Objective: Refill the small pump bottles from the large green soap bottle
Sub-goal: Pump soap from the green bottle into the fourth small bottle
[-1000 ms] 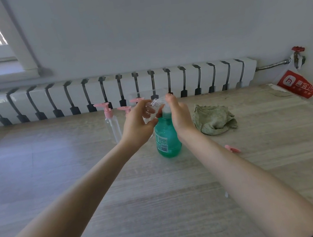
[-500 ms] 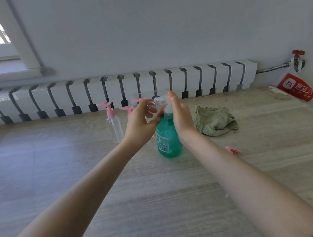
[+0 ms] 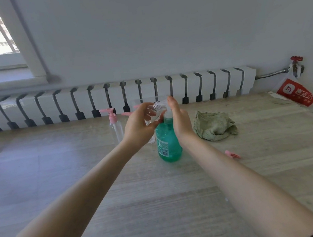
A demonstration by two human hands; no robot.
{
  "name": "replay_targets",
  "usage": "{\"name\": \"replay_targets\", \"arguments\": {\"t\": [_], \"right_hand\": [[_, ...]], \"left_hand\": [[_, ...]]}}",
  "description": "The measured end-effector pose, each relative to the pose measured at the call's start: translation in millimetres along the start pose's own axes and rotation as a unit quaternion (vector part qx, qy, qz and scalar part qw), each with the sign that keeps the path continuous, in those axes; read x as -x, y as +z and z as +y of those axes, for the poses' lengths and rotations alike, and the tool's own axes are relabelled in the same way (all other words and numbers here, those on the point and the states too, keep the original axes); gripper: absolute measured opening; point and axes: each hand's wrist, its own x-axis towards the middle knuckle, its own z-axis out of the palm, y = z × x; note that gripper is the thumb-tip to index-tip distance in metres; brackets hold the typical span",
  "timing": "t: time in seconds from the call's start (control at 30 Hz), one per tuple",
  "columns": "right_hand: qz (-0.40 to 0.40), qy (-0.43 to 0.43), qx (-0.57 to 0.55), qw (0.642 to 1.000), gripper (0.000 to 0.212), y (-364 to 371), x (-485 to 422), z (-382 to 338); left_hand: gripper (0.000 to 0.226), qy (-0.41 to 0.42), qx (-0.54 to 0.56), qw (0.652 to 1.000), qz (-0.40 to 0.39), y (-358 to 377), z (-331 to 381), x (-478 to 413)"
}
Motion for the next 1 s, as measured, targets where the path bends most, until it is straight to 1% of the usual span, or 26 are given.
{"name": "replay_targets", "arguments": {"t": [0.1,0.13,0.4,0.5,0.63,0.87,1.0], "right_hand": [[0.011,-0.001,0.01,1.0,0.067,-0.5,-0.5,0.2],[0.014,-0.002,0.012,1.0,0.064,-0.4,-0.8,0.5],[0.031,0.005,0.033,0.999,0.071,2.2,-3.3,3.6],[0.035,0.004,0.034,0.999,0.069,2.4,-4.7,3.9],[0.042,0.002,0.034,0.999,0.06,3.4,-4.6,5.0],[0.049,-0.002,0.033,0.998,0.054,3.3,-6.4,5.4],[0.03,-0.008,0.025,0.999,0.06,3.3,-5.1,5.4]], "left_hand": [[0.042,0.001,-0.006,1.0,0.0,0.4,-2.0,-1.1],[0.043,0.001,-0.007,1.0,0.0,0.7,-3.0,-1.2],[0.047,-0.006,-0.022,1.0,-0.003,2.5,-6.2,-1.3],[0.047,-0.009,-0.019,1.0,-0.003,3.4,-7.3,-1.0],[0.047,-0.011,-0.015,1.0,-0.002,4.8,-7.7,-0.6],[0.046,-0.01,-0.013,1.0,-0.005,5.8,-6.3,0.5],[0.046,-0.009,-0.011,1.0,-0.004,4.4,-5.2,1.7]]}}
